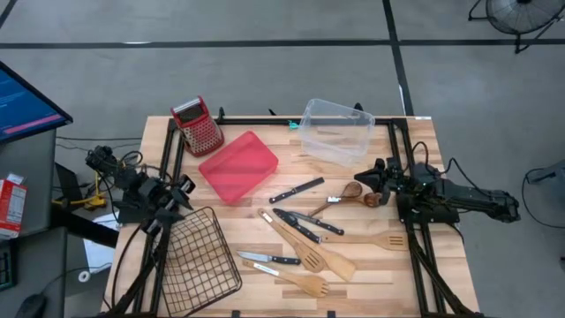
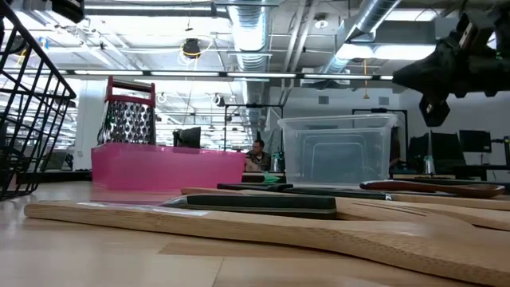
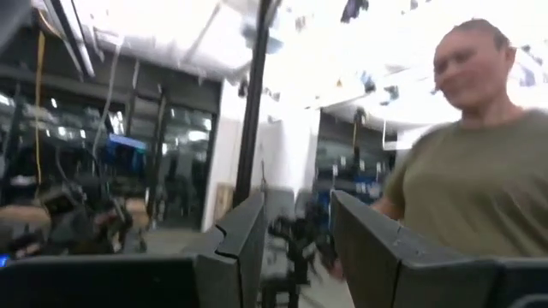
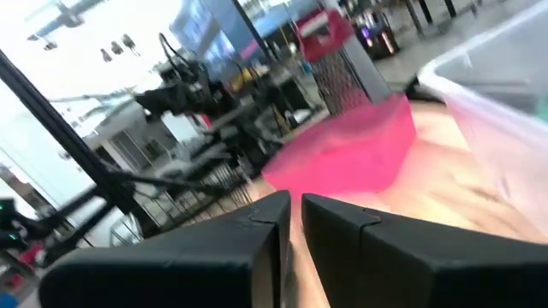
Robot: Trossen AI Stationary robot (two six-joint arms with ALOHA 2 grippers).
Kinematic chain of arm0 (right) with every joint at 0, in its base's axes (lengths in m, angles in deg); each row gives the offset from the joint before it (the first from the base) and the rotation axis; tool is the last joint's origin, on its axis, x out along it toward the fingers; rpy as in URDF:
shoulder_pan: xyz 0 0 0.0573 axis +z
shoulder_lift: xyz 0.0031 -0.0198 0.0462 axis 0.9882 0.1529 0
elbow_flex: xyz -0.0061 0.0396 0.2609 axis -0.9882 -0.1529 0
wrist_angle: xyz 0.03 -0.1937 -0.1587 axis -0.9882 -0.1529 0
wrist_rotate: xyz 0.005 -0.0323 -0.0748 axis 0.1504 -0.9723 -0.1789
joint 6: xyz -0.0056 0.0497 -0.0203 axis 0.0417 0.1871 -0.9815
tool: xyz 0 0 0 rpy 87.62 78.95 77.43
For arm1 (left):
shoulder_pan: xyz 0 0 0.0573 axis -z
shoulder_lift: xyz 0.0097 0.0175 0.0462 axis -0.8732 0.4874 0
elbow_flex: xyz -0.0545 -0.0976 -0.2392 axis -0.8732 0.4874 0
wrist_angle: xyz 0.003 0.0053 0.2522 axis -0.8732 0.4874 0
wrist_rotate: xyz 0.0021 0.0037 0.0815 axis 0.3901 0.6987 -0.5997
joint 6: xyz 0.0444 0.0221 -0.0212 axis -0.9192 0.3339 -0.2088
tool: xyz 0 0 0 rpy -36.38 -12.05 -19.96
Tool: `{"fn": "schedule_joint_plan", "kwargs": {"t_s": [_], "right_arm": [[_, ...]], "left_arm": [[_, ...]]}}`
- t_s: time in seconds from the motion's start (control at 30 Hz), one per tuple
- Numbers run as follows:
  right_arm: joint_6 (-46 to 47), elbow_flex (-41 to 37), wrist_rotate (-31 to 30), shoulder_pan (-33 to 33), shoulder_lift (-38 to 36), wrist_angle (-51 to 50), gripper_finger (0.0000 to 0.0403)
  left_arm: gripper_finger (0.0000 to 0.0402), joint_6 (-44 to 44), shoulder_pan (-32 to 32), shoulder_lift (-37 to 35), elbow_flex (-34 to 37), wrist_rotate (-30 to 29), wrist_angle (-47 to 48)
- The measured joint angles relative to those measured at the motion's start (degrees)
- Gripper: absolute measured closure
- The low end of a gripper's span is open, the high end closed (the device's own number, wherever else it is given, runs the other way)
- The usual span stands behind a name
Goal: Pick & Place Kitchen Items
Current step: Put the wooden serving spoon into the transparent bin
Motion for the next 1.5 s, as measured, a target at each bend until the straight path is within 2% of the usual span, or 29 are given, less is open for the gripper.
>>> {"fn": "schedule_joint_plan", "kwargs": {"t_s": [0.1, 0.27, 0.37, 0.5, 0.6, 0.77, 0.9, 1.0, 1.27, 1.4, 1.5], "right_arm": [[4.0, 0.0, 0.4, 0.2, 0.0, 5.5, 0.0353], [5.4, 0.2, 1.5, 1.6, 0.0, 22.3, 0.0351], [3.1, 4.2, 1.5, 2.4, 0.2, 21.6, 0.034], [-3.5, 14.9, 1.5, 3.1, 4.0, 9.8, 0.0321], [-8.7, 25.9, 1.4, 3.2, 10.4, -4.9, 0.0311], [-13.2, 43.7, -0.2, 3.2, 25.4, -35.3, 0.0305], [-15.6, 52.4, -0.2, 3.2, 37.5, -51.1, 0.0304], [-17.2, 55.3, -0.2, 4.1, 45.3, -58.7, 0.0304], [-18.3, 55.5, 0.0, 9.8, 62.7, -71.5, 0.0304], [-18.8, 55.4, 0.0, 13.5, 65.9, -69.9, 0.0298], [-18.7, 53.4, 0.0, 15.7, 66.5, -66.9, 0.0277]], "left_arm": [[0.0284, 0.0, 0.0, 0.0, 0.0, -0.5, -4.2], [0.0284, -0.3, 0.0, 0.0, 0.0, -0.5, -10.6], [0.0284, -2.4, 0.0, 0.2, 0.0, -0.5, -16.2], [0.0284, -5.3, 0.0, 0.6, 0.0, -0.6, -21.4], [0.0284, -7.3, 0.0, 0.6, 0.0, -0.6, -22.5], [0.0284, -7.7, 0.0, 0.8, 0.0, -0.6, -22.6], [0.0284, -7.6, 0.0, 1.7, 0.0, -0.6, -22.5], [0.0284, -7.6, 0.0, 2.7, 0.0, -0.6, -22.9], [0.0284, -7.5, 0.0, 5.6, 0.0, -2.1, -30.5], [0.0284, -7.6, 0.0, 6.4, 0.0, -8.1, -31.8], [0.0284, -7.6, 0.0, 7.8, 0.0, -11.6, -32.7]]}}
